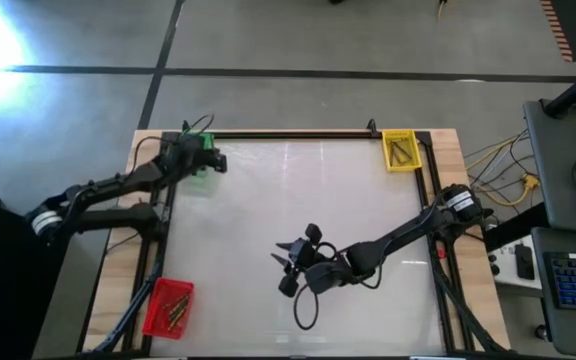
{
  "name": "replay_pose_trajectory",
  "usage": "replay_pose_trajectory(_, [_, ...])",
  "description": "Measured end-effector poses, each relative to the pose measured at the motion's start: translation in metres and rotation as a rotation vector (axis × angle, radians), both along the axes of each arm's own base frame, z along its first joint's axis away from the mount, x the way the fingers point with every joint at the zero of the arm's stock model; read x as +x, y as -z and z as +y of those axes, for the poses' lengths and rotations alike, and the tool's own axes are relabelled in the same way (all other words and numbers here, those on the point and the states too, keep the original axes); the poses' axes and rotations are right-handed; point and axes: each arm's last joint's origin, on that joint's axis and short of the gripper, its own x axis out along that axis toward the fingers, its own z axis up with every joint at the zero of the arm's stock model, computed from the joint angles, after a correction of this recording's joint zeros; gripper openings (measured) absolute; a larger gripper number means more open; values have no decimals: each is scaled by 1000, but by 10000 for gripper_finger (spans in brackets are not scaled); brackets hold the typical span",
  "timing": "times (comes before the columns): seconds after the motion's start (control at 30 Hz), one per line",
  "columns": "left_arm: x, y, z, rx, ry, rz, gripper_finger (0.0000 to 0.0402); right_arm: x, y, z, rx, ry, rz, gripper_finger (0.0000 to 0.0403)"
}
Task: Sort crayons
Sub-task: Put the brown crayon into the yellow basket
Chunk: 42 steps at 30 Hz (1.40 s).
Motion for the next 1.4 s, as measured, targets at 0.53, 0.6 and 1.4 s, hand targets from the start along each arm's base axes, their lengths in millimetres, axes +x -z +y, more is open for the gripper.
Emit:
replay_pose_trajectory(0.53, [-6,18,29,-27,-271,223,127,-15,-2,1,-48,42,94,123])
replay_pose_trajectory(0.6, [-6,20,29,-38,-256,238,145,-15,-4,0,-54,53,90,123])
replay_pose_trajectory(1.4, [61,38,64,-194,151,385,151,-38,1,-34,-198,329,264,123])
